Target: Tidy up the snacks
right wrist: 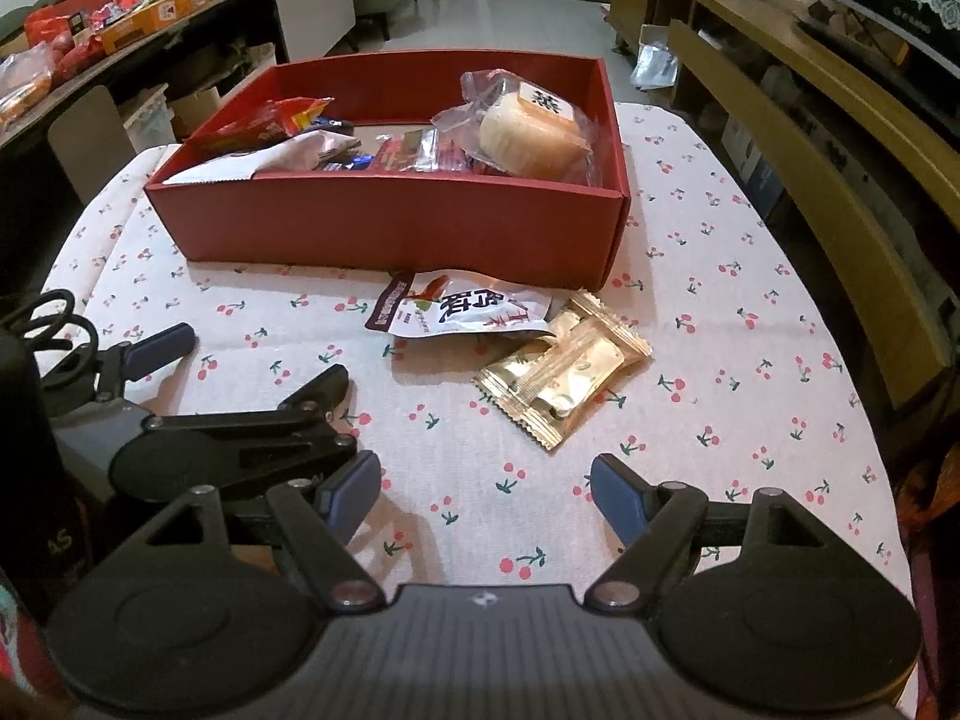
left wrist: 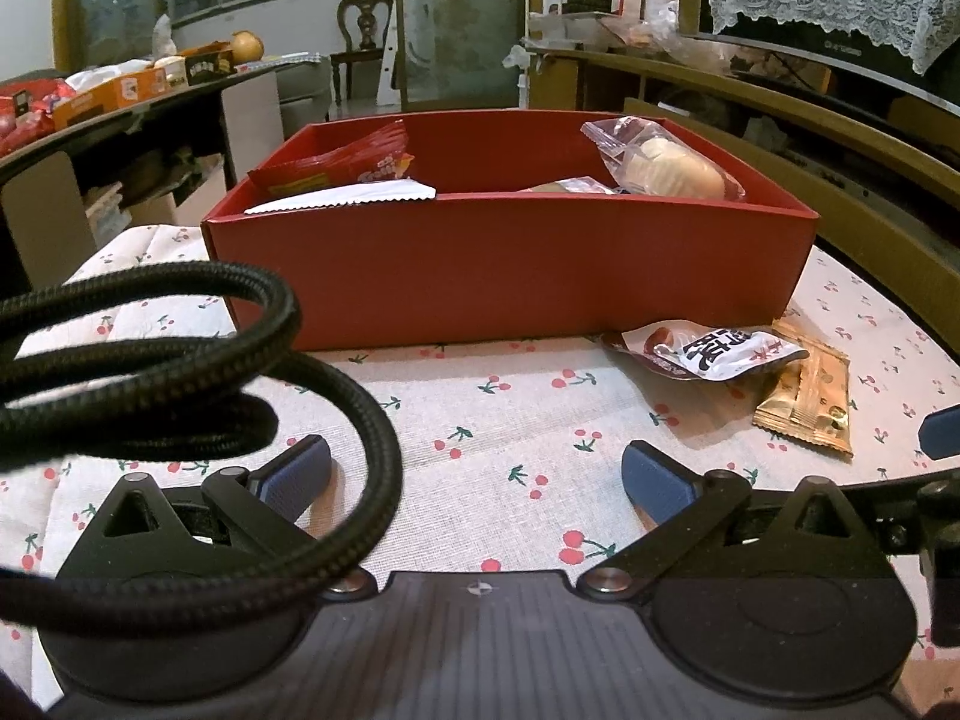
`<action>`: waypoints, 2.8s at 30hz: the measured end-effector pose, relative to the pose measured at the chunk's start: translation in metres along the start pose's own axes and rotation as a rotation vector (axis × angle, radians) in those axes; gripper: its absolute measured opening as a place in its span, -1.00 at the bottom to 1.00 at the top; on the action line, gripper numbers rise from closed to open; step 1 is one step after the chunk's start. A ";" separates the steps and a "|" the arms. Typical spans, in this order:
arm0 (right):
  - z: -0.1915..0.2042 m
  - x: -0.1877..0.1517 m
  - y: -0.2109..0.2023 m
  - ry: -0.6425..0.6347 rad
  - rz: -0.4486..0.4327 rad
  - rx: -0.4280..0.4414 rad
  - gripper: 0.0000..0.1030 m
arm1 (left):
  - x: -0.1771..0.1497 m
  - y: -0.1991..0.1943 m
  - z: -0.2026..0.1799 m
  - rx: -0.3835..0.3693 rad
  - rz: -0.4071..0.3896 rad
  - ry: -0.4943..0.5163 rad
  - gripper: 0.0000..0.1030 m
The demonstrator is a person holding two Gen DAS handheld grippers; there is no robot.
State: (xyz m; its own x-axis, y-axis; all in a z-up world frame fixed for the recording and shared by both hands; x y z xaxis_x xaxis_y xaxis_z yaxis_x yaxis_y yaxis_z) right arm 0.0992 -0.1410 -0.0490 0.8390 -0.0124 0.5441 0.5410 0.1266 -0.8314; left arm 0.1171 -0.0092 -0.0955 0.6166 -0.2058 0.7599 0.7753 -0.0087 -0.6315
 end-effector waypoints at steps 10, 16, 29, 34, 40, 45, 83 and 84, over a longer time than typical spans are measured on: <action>-0.004 0.002 0.000 -0.002 0.009 0.013 0.83 | 0.002 0.001 -0.004 0.014 0.000 -0.013 1.00; -0.009 0.002 0.000 0.017 0.016 0.015 0.83 | 0.003 0.001 -0.004 0.014 -0.001 -0.013 1.00; -0.013 0.003 0.001 0.006 0.021 0.025 0.83 | 0.003 0.001 -0.001 0.007 -0.005 -0.024 1.00; -0.016 0.004 -0.001 0.019 0.015 0.028 0.83 | 0.005 0.002 -0.001 0.008 -0.005 -0.019 1.00; -0.013 0.004 0.004 0.012 0.027 0.024 0.83 | 0.008 0.003 -0.001 0.006 -0.005 -0.020 1.00; -0.013 0.004 0.004 0.012 0.027 0.022 0.83 | 0.011 0.004 -0.002 0.008 -0.003 -0.016 1.00; -0.031 0.023 0.019 0.104 0.019 -0.038 0.85 | 0.008 0.009 -0.022 0.158 0.022 -0.123 1.00; -0.032 0.024 0.020 0.107 0.023 -0.042 0.85 | 0.009 0.009 -0.022 0.161 0.023 -0.124 1.00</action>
State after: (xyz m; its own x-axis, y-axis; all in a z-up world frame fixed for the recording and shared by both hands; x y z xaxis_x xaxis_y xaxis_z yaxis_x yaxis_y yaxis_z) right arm 0.1320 -0.1707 -0.0568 0.8513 -0.1161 0.5116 0.5218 0.0861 -0.8487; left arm 0.1267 -0.0328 -0.0979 0.6384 -0.0820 0.7653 0.7668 0.1531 -0.6233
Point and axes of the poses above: each gripper's, at about its wrist camera, not at the fingertips, and y roughly the way its jaws point, z to its left, x to its top, the point moved 3 cm from there along y, roughly the way its jaws point, and after that the axes turned 9 degrees about y, right-handed, at the moved point
